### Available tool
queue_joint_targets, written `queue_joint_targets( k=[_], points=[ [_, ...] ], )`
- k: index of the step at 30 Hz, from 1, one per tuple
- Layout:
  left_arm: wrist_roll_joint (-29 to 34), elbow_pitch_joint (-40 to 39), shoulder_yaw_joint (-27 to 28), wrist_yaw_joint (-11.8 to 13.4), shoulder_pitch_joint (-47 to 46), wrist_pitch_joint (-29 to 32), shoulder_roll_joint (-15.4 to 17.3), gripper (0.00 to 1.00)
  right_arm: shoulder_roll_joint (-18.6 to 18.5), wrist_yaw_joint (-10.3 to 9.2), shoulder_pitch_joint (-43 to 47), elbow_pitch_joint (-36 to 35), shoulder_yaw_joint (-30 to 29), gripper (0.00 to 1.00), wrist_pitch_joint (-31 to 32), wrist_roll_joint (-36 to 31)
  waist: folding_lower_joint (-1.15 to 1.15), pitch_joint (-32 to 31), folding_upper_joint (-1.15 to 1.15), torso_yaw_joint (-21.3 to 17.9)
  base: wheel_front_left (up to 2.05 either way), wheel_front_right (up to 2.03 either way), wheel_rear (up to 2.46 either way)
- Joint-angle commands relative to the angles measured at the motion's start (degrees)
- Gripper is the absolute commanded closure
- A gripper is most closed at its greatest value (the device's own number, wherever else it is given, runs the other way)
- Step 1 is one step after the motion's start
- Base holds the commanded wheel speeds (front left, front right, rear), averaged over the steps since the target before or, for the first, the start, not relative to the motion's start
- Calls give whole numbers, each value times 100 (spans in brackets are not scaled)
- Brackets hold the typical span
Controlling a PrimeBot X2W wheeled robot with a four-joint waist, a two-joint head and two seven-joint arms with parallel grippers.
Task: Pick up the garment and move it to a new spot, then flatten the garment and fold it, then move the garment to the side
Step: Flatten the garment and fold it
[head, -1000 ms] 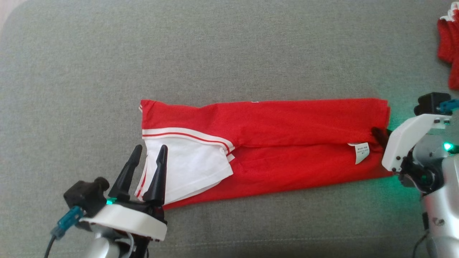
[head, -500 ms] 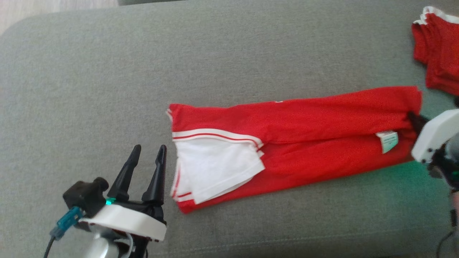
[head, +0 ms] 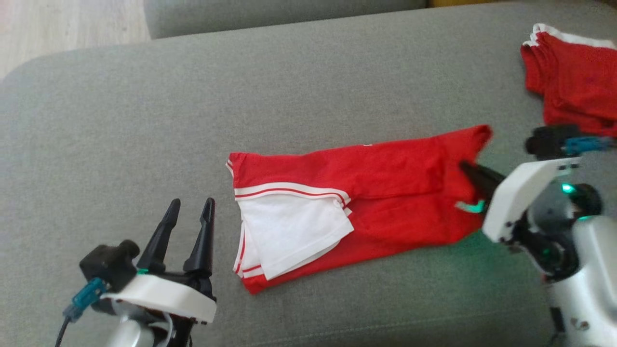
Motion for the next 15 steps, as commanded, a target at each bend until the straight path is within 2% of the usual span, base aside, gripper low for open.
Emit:
queue_joint_targets(
  k=[1, 9, 15],
  points=[
    [-10, -134, 216, 20, -177, -69, 107, 0, -14, 37, -73, -329, 188, 100, 30, 102, 0, -56, 0, 49, 0, 0, 0],
    [-63, -109, 215, -34, -163, -84, 43, 0, 403, 37, -116, -683, 1161, 100, 71, 655, 0, -171, 0, 324, 0, 0, 0],
    [-57, -70, 180, -76, -202, -94, -32, 0, 853, 37, -366, -261, 1609, 100, -233, 789, 0, -189, 0, 574, 0, 0, 0]
  ],
)
